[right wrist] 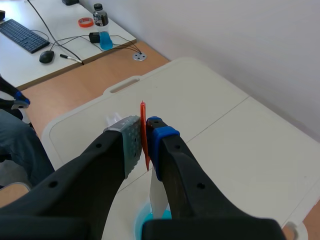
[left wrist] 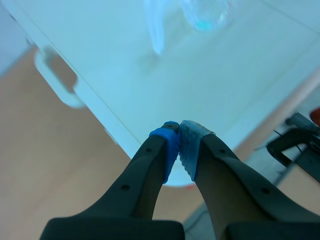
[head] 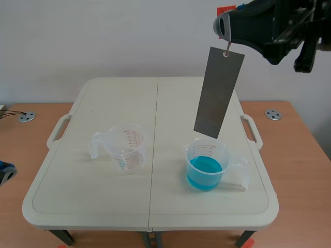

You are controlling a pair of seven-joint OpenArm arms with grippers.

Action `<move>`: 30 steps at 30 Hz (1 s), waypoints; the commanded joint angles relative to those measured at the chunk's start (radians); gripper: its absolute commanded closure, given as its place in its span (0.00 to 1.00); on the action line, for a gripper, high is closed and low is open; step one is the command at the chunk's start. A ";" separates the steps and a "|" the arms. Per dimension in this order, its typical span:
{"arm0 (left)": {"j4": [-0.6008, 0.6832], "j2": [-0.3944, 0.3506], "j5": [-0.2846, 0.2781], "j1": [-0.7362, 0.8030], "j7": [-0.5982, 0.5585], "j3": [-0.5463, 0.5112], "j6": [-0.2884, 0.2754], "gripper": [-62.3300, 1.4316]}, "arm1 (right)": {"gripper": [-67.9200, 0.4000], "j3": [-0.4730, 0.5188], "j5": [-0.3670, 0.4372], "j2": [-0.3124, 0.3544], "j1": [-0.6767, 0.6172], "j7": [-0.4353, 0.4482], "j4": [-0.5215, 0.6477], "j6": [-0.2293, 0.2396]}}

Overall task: Hold the metal plate by the orange handle, dip it into the blue solution, take it out and point at it, then put the plate back in the beaker on the left.
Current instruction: 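Raise the plate and point at it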

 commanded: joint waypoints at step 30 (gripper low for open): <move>0.006 0.225 0.020 -0.650 0.201 0.626 -0.109 0.93 | 0.98 0.006 0.036 0.008 0.012 0.001 0.014 -0.003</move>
